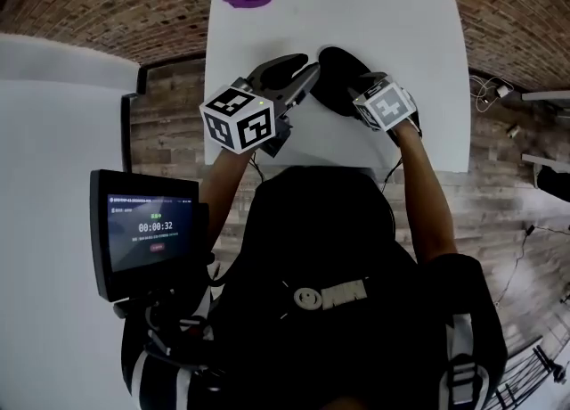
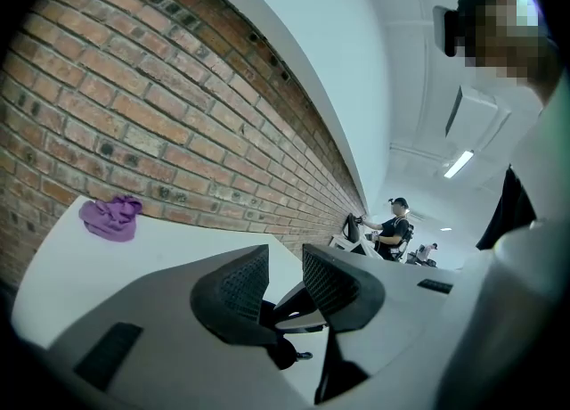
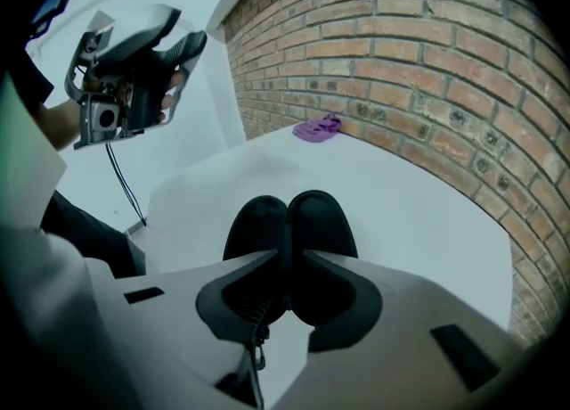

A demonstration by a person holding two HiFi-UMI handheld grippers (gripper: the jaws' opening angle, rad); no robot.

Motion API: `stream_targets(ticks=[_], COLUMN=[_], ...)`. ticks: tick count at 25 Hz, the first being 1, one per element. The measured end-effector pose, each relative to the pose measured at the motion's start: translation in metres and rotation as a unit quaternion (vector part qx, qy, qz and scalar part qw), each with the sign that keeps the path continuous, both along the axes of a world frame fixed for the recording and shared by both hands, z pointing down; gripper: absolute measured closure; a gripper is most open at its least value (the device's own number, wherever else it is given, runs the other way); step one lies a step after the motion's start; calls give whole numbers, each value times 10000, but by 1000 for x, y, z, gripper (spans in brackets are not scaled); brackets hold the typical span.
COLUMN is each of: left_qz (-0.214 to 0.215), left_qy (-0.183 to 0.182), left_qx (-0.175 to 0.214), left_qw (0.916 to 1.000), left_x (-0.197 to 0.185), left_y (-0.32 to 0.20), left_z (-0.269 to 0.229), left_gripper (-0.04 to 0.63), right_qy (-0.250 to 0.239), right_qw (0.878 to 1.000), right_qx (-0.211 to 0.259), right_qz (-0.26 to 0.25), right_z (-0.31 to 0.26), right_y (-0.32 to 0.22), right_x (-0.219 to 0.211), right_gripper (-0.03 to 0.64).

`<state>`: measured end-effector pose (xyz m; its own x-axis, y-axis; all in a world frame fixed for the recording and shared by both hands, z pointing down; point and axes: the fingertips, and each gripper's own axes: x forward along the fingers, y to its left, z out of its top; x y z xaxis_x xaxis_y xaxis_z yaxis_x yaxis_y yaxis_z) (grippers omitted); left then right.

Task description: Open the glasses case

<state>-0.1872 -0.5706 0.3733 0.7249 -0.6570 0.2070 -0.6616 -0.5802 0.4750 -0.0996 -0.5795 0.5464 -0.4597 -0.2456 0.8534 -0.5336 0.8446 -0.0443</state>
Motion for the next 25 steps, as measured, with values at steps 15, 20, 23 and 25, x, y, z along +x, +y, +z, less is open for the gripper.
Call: stream_targets(ticks=[15, 20, 23, 25], left_qz=[-376, -776, -949, -976], left_qy=[-477, -645, -591, -613], left_qx=[722, 879, 882, 841], left_qw=[9955, 9910, 9898, 9898], left_x=[53, 80, 96, 107], left_y=[63, 96, 121, 139], left_z=[-35, -46, -47, -45], left_gripper=[471, 570, 589, 591], right_qy=[-3538, -3717, -3718, -3737], right_qw=[8901, 8918, 8936, 8936], right_qx=[2663, 2400, 2396, 2392], right_qz=[1078, 945, 766, 684], right_z=[-216, -217, -221, -222], right_y=[51, 99, 131, 149], right_x=[46, 69, 84, 92], right_gripper=[610, 611, 611, 610])
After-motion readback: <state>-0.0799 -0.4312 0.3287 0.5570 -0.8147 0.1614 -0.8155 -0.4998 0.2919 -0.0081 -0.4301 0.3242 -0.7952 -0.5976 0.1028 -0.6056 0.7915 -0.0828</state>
